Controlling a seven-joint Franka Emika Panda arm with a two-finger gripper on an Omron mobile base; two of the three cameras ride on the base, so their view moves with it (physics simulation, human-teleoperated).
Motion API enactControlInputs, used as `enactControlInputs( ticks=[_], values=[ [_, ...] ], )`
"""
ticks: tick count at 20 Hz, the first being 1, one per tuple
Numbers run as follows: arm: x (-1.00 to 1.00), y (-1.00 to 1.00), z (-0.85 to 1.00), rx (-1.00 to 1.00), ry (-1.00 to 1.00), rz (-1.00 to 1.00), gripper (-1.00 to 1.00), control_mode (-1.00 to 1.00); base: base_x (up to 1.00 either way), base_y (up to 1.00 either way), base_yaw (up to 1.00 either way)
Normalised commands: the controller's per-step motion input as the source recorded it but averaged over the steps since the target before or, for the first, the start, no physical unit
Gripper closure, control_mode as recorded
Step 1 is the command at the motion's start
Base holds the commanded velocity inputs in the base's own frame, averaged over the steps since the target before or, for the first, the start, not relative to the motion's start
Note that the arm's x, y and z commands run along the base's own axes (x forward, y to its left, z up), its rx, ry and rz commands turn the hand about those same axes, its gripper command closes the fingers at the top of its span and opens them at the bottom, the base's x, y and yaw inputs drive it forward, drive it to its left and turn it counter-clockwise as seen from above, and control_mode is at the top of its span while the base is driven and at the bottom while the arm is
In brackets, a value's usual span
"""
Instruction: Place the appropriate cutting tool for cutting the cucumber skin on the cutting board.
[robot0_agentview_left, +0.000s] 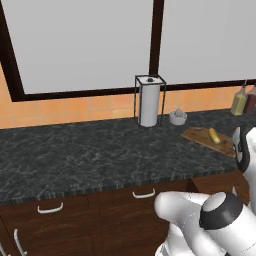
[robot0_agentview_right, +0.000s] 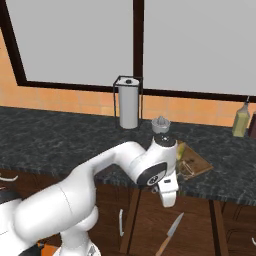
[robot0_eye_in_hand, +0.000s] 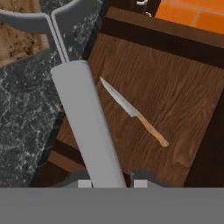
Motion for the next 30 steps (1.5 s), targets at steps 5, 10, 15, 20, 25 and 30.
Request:
enactControlInputs(
  ticks=[5, 10, 15, 20, 25, 30],
  values=[
    [1.0, -0.64, 0.51, 0.01, 0.07, 0.01, 1.0, -1.0, 0.0, 0.0, 0.0],
    [1.0, -0.2, -0.2, -0.02, 0.17, 0.14, 1.0, -1.0, 0.0, 0.0, 0.0],
    [0.68, -0.01, -0.45, -0.07, 0.04, 0.07, 1.0, -1.0, 0.0, 0.0, 0.0],
    [0.38, -0.2, -0.67, 0.0, -0.05, 0.03, 1.0, -1.0, 0.0, 0.0, 0.0],
    [0.69, -0.3, -0.27, 0.01, 0.0, 0.04, 1.0, -1.0, 0.0, 0.0, 0.0],
    [0.42, -0.47, -0.22, 0.04, 0.0, 0.04, 1.0, -1.0, 0.0, 0.0, 0.0]
  ],
)
